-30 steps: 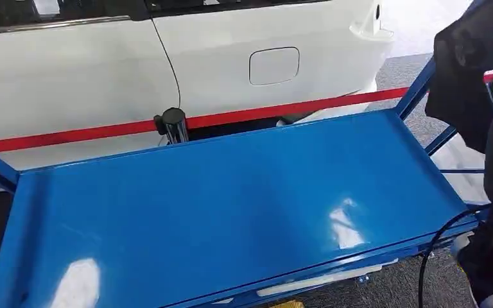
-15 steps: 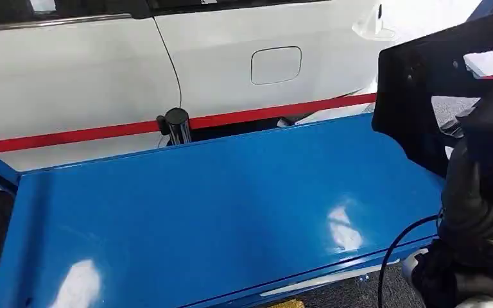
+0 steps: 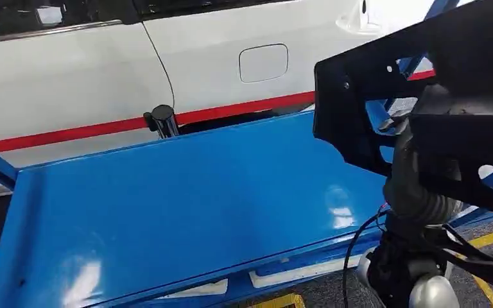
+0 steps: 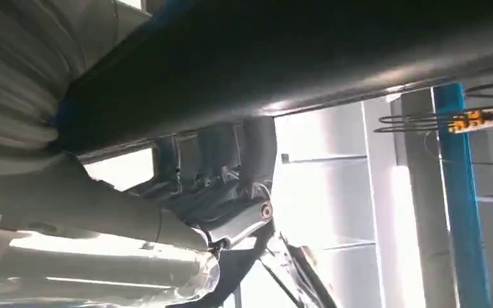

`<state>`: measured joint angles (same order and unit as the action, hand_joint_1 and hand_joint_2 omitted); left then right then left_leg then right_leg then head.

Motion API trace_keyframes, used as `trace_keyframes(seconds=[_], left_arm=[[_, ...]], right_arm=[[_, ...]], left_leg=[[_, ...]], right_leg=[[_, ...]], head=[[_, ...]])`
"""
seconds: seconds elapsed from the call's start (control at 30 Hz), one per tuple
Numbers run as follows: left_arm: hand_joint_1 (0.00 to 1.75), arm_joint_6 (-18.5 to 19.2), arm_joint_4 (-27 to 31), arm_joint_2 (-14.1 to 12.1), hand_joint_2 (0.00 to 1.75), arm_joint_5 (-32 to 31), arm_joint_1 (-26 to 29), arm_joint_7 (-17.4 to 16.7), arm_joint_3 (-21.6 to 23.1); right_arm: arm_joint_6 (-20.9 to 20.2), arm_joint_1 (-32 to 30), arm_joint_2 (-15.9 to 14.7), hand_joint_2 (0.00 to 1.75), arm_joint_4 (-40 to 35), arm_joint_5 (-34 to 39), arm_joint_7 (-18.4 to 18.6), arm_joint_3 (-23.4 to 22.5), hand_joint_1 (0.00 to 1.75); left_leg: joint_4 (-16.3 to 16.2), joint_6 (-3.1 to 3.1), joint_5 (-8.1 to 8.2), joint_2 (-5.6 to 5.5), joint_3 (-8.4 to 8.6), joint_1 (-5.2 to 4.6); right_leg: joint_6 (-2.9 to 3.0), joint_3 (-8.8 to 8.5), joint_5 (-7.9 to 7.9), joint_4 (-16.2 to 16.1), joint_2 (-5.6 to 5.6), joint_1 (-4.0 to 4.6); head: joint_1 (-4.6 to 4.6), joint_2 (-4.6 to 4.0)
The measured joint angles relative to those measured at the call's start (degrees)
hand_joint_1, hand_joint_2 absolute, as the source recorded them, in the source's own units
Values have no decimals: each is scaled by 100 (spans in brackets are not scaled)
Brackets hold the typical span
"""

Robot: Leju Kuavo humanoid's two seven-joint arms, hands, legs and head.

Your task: Take the parts from the cabinet and place them on the table.

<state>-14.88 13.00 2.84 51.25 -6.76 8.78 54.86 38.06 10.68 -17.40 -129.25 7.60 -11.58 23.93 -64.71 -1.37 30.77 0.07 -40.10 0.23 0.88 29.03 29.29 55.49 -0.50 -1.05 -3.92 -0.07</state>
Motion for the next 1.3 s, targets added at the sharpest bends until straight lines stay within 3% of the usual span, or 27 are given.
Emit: trace_keyframes(seconds=[0.07, 0.13, 0.2, 0.23, 0.27, 0.4, 0.43, 0.47, 0.53, 0.57, 0.6, 0.63, 0.7, 0.73, 0.77, 0.8, 0.83, 0.9, 0.93, 1.0, 1.07, 1.1, 1.13, 1.17, 1.23, 1.27, 1.3], left_arm=[[0, -120, 0, 0, 175, 90, 1, 73, 0], [0, -212, -2, -9, 175, 190, -1, 136, -2], [0, -249, -2, -22, 175, 230, -18, 145, -2], [0, -254, -2, -46, 175, 223, -29, 118, -2], [0, -260, -2, -52, 175, 193, -47, 32, -2], [0, -269, -2, -190, 175, -32, -28, -448, 0], [0, -260, -2, -232, 175, -74, -26, -458, 4], [0, -256, -4, -291, 175, -98, -28, -465, 7], [0, -243, -11, -339, 175, -105, -29, -384, 4], [0, -225, -11, -348, 175, -105, -26, -314, 4], [0, -190, -11, -352, 175, -105, -19, -236, 7], [0, -167, -9, -348, 175, -107, -18, -172, 7], [0, -136, -9, -328, 175, -129, -20, -122, 7], [0, -105, -7, -304, 175, -149, -24, -115, 9], [0, -59, 11, -242, 175, -179, -28, -117, 13], [0, -35, 9, -207, 175, -219, -30, -115, 18], [0, 8, 11, -151, 175, -262, -35, -115, 39], [0, 28, 11, -87, 175, -264, -27, -133, 85], [0, 19, 4, -81, 175, -214, -27, -146, 96], [0, 30, 7, -59, 175, -162, -29, -126, 103], [0, 30, 4, -63, 175, -122, -22, -91, 103], [0, 30, 2, -77, 175, -112, -23, -76, 103], [0, 30, 2, -79, 175, -105, -23, -72, 103], [0, 32, 2, -79, 175, -105, -24, -65, 103], [0, 39, 2, -79, 175, -105, -28, -63, 103], [0, 39, 7, -70, 175, -103, -45, -63, 105], [0, 35, 7, -55, 175, -85, -51, -63, 103]], right_arm=[[-155, 155, 95, 175, 147, 347, -179, 150, 175], [-348, 465, 275, 175, 496, 695, -441, 368, 175], [-405, 585, 460, 175, 797, 864, -634, 548, 175], [-405, 599, 534, 175, 915, 956, -735, 615, 175], [-407, 605, 588, 175, 1023, 1091, -882, 663, 175], [-304, 281, 667, 175, 1227, 1465, -1202, 746, 175], [-269, 148, 665, 175, 1242, 1474, -1227, 757, 175], [-247, 40, 656, 175, 1262, 1489, -1231, 764, 175], [-228, -135, 632, 175, 1279, 1478, -1229, 764, 175], [-230, -191, 625, 175, 1284, 1476, -1224, 770, 175], [-239, -230, 625, 175, 1292, 1476, -1224, 777, 175], [-252, -259, 625, 175, 1303, 1476, -1220, 783, 175], [-267, -282, 625, 175, 1325, 1459, -1198, 799, 175], [-287, -282, 625, 175, 1327, 1437, -1185, 805, 175], [-311, -286, 625, 175, 1316, 1408, -1169, 812, 175], [-342, -297, 630, 175, 1310, 1386, -1161, 823, 175], [-376, -310, 630, 175, 1312, 1352, -1159, 844, 175], [-392, -373, 632, 175, 1314, 1334, -1106, 877, 175], [-389, -389, 634, 175, 1321, 1334, -1080, 890, 175], [-391, -391, 652, 175, 1329, 1288, -1032, 906, 175], [-392, -405, 663, 175, 1325, 1231, -979, 930, 175], [-392, -398, 663, 175, 1325, 1214, -942, 943, 175], [-392, -391, 663, 175, 1323, 1209, -914, 952, 175], [-389, -390, 663, 175, 1325, 1209, -901, 956, 175], [-390, -373, 665, 175, 1319, 1203, -890, 969, 175], [-392, -369, 665, 175, 1305, 1201, -890, 976, 175], [-394, -365, 663, 175, 1281, 1201, -888, 976, 175]], left_leg=[[-801, -61, 454, -15, -197, 27], [-977, -96, 322, -13, -77, 29], [-280, -96, -37, -5, 475, 30], [209, -93, -103, 7, 824, 34], [615, -79, 40, 2, 1097, 29], [674, 127, -49, -62, 1001, 15], [684, 203, -102, -51, 961, 39], [683, 258, -145, -51, 901, 36], [680, 318, -246, -46, 771, 4], [678, 335, -297, -45, 707, -23], [674, 347, -344, -39, 645, -47], [670, 354, -396, -35, 578, -78], [670, 365, -497, -26, 457, -138], [671, 368, -545, -25, 420, -152], [670, 366, -589, -17, 405, -128], [666, 351, -632, -13, 376, -169], [670, 322, -693, 2, 351, -142], [699, 256, -788, 20, 335, -106], [666, 246, -747, 18, 300, -116], [294, 158, -150, -11, 149, -93], [-528, 54, 474, -18, -20, -6], [-874, 11, 536, -16, -68, 29], [-1015, -28, 421, -14, -36, 55], [-940, -76, 190, -11, 114, 86], [-254, -178, -160, 7, 705, 166], [235, -251, 57, 8, 1030, 207], [558, -212, 199, -19, 1228, 145]], right_leg=[[-4, 136, -94, 8, -25, 10], [-24, 304, -194, 51, -27, 3], [-73, 424, -246, 109, -42, -8], [-97, 467, -262, 149, -64, -9], [-120, 525, -268, 198, -84, 22], [-260, 543, -398, 197, -129, 29], [-287, 574, -313, 232, -93, 9], [-317, 655, -48, 402, -43, 9], [-330, 871, 614, 1240, -4, 13], [-324, 947, 834, 1648, 1, 16], [-307, 949, 895, 1879, 4, 18], [-275, 873, 819, 1892, 9, 29], [-134, 393, 408, 1263, 15, 101], [-16, 41, 264, 737, 21, 168], [102, -284, 297, 266, 23, 258], [162, -450, 349, -56, 7, 274], [119, -426, 324, -74, 18, 298], [162, -371, 229, -101, 22, 331], [165, -349, 101, -196, -5, 254], [208, -207, -26, -201, -13, 230], [175, -31, -155, -180, -16, 220], [150, 74, -218, -152, -20, 201], [114, 183, -265, -108, -30, 173], [73, 302, -306, -48, -38, 139], [-8, 542, -358, 132, -47, 60], [-51, 630, -370, 241, -48, 59], [-92, 709, -374, 321, -42, 61]], head=[[59, 0], [79, 0], [132, 0], [153, 0], [173, 0], [149, 0], [158, 0], [125, 0], [62, 0], [20, 0], [-15, 0], [-37, 0], [-68, 0], [-74, 0], [-46, 0], [-28, 0], [-28, 0], [-81, 0], [-116, 0], [-55, 0], [31, 0], [33, 0], [40, 0], [51, 0], [59, 0], [83, 0], [129, 0]])
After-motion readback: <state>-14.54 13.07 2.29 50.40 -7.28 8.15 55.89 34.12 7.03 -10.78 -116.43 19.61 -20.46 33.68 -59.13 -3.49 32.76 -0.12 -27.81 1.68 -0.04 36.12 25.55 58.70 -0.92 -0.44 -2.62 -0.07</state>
